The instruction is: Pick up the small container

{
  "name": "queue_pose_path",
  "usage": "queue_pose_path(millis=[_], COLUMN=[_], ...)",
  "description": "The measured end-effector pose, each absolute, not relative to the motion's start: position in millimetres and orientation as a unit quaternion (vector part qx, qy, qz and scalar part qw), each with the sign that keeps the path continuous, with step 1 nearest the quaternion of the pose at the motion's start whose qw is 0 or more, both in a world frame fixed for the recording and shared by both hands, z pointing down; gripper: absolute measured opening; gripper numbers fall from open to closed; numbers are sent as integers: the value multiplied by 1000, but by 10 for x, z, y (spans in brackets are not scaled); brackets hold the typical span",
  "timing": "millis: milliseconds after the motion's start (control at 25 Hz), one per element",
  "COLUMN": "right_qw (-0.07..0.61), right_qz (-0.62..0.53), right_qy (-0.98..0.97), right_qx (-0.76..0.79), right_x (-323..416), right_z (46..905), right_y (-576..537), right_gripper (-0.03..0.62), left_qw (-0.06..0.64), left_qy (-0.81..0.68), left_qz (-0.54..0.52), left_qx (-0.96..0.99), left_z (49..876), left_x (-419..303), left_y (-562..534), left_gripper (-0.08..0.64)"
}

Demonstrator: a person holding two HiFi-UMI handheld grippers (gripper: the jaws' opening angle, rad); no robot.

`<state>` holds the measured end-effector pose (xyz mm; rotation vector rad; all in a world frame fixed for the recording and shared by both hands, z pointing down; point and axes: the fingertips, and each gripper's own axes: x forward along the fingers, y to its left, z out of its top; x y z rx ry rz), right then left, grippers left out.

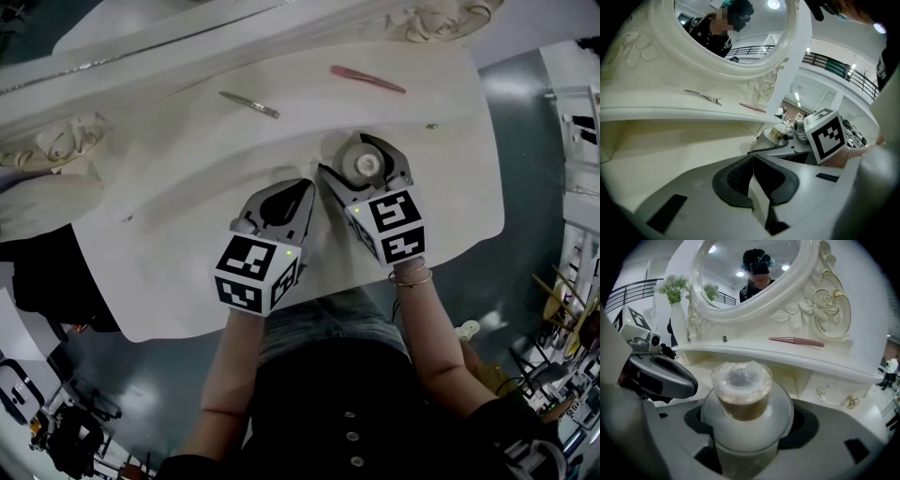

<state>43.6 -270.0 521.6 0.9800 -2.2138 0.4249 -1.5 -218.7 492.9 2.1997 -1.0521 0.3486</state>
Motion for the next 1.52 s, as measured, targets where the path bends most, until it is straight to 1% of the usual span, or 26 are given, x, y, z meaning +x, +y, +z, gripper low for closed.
queue_pose_path(millis=[400, 640, 800, 1120, 1320, 1520], right_qw=[344, 321, 290, 251, 216, 207], right_qz=[172, 182, 181, 176, 184, 163], right_qy=[-837, -841, -852, -864, -869, -872], right_qx=[389, 395, 396, 399, 404, 414], right_x=[445, 440, 419, 440, 472, 544], right_z=[5235, 5134, 4963, 4564, 4297, 4042], right_y=[-2697, -2581, -2530, -2478, -2451, -2371], right_gripper=[344, 343, 344, 344, 342, 342], left_qw=[331, 316, 303, 259, 245, 212], left_qy=[-421, -394, -382, -388, -405, -394], left_qz=[131, 174, 196, 197, 163, 156], left_qx=[834, 845, 851, 862, 866, 881], left_z=[4907, 4941, 4934, 4617, 4314, 4034], left_x=[-114, -83, -90, -178, -118, 0], left_y=[-2195, -2073, -1983, -2065, -2194, -2177], left_gripper=[12, 12, 12, 12, 12, 12])
